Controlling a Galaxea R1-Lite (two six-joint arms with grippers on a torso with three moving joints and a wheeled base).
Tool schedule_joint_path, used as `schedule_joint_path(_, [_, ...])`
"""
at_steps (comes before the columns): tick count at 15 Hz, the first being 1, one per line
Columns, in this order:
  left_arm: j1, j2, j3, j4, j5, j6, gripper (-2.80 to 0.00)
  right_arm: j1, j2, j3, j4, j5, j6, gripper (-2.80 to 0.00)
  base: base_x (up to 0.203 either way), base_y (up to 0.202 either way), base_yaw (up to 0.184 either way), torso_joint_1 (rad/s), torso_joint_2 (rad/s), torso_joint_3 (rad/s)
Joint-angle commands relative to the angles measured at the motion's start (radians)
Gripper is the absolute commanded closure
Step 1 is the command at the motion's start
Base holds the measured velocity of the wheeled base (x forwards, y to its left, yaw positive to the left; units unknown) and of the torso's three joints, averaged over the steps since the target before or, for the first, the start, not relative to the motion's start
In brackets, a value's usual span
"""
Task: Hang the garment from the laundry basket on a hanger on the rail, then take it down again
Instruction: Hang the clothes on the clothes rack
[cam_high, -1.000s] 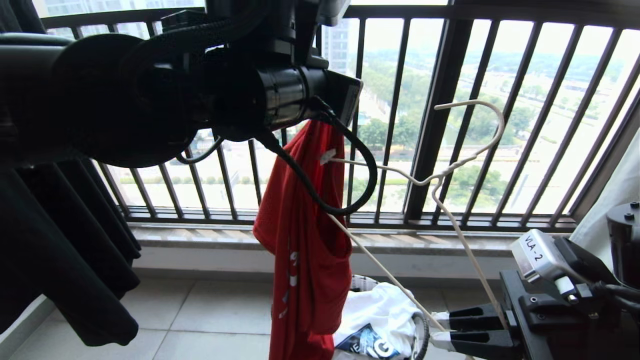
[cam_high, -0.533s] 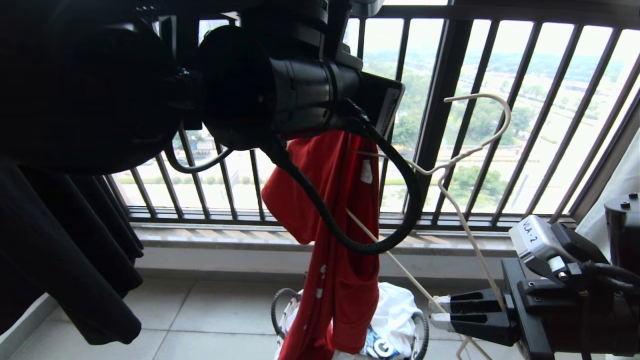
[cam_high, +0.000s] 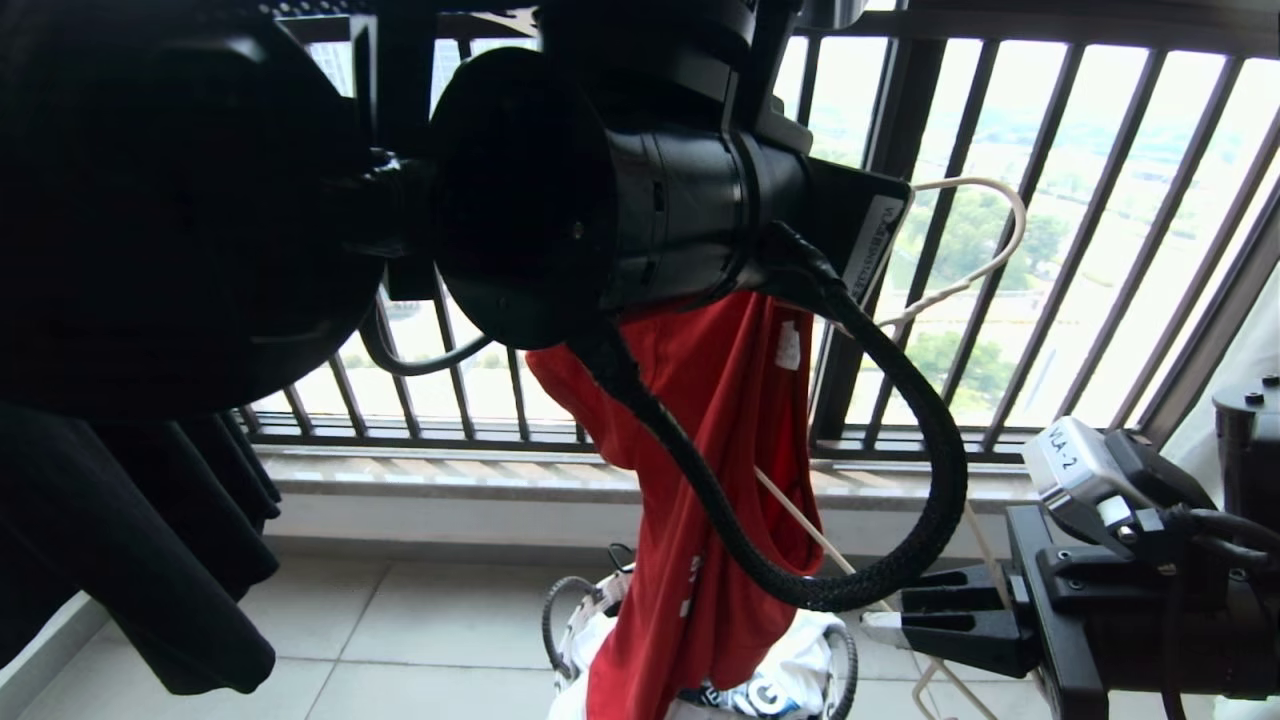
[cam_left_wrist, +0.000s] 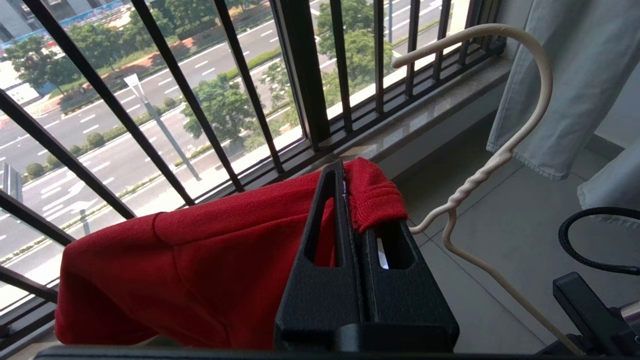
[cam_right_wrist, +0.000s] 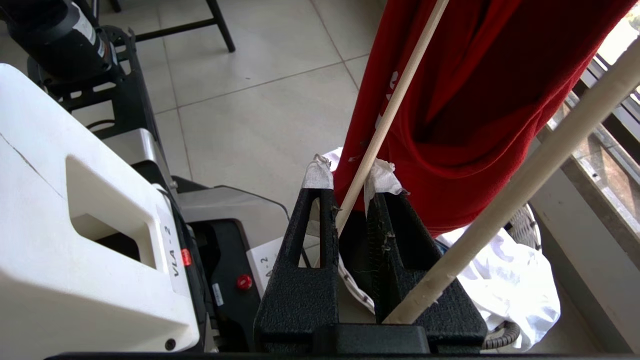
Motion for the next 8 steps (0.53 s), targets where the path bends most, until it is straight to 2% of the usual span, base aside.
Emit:
schedule_joint_path(1, [-0.026,0.018,0.002,0.001,-0.018,-0.012,0.00,-0.002,0.002,0.000,-0.002,0.015,-0.002,0.00,0.000,0.000,0.000,0.000,0.00,0.000])
schedule_joint_path(3, [-0.032,0.019,0.008,0.001,-0.067,-0.034,0.00,-0.002,0.012,-0.002,-0.002,0.020,0.010,0.00,0.000,0.000,0.000,0.000,0.00,0.000])
schedule_joint_path(6, [-0.051,0.014,0.009,0.009,-0.067,-0.042,0.00,-0.004,0.027,-0.003,-0.013,0.031,0.024,0.00,0.000,0.000,0.000,0.000,0.00,0.000])
schedule_joint_path(8, [-0.082,-0.007,-0.002,0.087,-0.067,-0.066,0.00,-0.019,0.039,-0.005,-0.022,0.031,0.024,0.00,0.000,0.000,0.000,0.000,0.00,0.000])
